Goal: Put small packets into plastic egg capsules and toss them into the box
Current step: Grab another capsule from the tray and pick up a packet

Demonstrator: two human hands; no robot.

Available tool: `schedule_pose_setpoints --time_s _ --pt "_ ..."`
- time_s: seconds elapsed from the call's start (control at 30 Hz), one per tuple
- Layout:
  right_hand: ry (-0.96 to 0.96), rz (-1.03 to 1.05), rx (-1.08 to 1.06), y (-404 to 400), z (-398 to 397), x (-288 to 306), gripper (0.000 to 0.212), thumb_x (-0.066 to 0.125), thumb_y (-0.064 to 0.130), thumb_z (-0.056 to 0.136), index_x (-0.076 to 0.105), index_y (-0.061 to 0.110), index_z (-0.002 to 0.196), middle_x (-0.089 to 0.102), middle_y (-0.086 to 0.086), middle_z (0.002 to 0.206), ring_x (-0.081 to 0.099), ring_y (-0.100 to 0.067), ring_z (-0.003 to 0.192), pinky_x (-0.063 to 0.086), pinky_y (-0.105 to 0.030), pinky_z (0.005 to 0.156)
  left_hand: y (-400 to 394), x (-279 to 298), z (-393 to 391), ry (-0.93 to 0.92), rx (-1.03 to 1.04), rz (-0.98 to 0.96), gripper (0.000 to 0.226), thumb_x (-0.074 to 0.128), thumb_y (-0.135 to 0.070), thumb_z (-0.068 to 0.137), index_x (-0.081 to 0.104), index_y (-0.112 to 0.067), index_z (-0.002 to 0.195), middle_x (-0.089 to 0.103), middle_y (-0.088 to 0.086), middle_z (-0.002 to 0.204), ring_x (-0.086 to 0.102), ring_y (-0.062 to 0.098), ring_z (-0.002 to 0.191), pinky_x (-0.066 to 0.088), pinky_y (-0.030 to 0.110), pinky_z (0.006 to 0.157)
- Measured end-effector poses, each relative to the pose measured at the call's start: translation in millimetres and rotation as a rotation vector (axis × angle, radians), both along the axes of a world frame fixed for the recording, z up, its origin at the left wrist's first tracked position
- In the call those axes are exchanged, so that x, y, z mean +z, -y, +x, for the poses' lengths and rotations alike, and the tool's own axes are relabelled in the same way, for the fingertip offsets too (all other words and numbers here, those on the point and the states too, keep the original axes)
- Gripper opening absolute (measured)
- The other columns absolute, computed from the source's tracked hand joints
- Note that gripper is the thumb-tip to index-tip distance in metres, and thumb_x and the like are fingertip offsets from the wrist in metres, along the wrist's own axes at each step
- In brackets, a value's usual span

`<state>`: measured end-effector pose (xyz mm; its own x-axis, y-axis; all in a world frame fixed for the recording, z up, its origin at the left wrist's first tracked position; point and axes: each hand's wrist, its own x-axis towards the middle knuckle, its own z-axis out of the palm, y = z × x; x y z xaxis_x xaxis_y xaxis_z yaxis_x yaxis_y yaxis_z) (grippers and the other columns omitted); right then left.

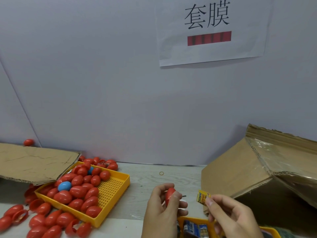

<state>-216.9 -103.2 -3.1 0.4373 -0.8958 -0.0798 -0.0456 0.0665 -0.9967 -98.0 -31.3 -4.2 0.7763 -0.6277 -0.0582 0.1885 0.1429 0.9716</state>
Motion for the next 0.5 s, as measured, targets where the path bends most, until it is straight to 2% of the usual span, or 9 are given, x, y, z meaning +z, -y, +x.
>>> schedule_pose_setpoints --time_s 0.1,0.27,0.37,0.5 --pt "0.008 0.006 0.005 1.4 -0.2 -1.0 0.009 0.070 0.008 0.083 0.072 0.003 0.076 0.059 -0.016 0.052 0.046 -0.025 0.045 0.038 -0.031 0.050 -1.5 1.9 0.4 0.004 -0.001 -0.010 0.016 0.066 0.002 0.087 0.061 -0.007 0.100 0.074 0.012 0.078 0.067 0.021 0.054 0.052 0.025 0.047" --pt "0.034 0.052 0.024 4.8 -0.4 -3.8 0.009 0.069 0.008 0.083 0.072 0.003 0.077 0.059 -0.015 0.053 0.047 -0.025 0.047 0.038 -0.032 0.051 -3.9 4.0 5.1 0.013 0.037 -0.027 0.014 0.067 0.002 0.086 0.070 -0.007 0.096 0.070 0.018 0.092 0.072 0.024 0.062 0.055 0.021 0.054" --pt "0.060 0.088 0.026 6.5 -0.3 -4.9 0.009 0.068 0.006 0.084 0.071 0.001 0.076 0.058 -0.017 0.054 0.046 -0.025 0.047 0.036 -0.031 0.051 -3.2 3.7 6.4 -0.025 0.023 -0.059 0.015 0.065 -0.004 0.089 0.076 -0.013 0.094 0.073 0.015 0.087 0.074 0.025 0.069 0.056 0.023 0.054" --pt "0.061 0.094 0.037 7.4 -1.2 -6.0 0.010 0.068 0.007 0.084 0.072 0.002 0.076 0.058 -0.017 0.054 0.046 -0.026 0.048 0.036 -0.032 0.051 -4.7 10.9 2.7 -0.242 -0.051 -0.208 0.021 0.057 -0.010 0.090 0.066 0.006 0.099 0.073 0.026 0.080 0.069 0.028 0.055 0.054 0.025 0.046"
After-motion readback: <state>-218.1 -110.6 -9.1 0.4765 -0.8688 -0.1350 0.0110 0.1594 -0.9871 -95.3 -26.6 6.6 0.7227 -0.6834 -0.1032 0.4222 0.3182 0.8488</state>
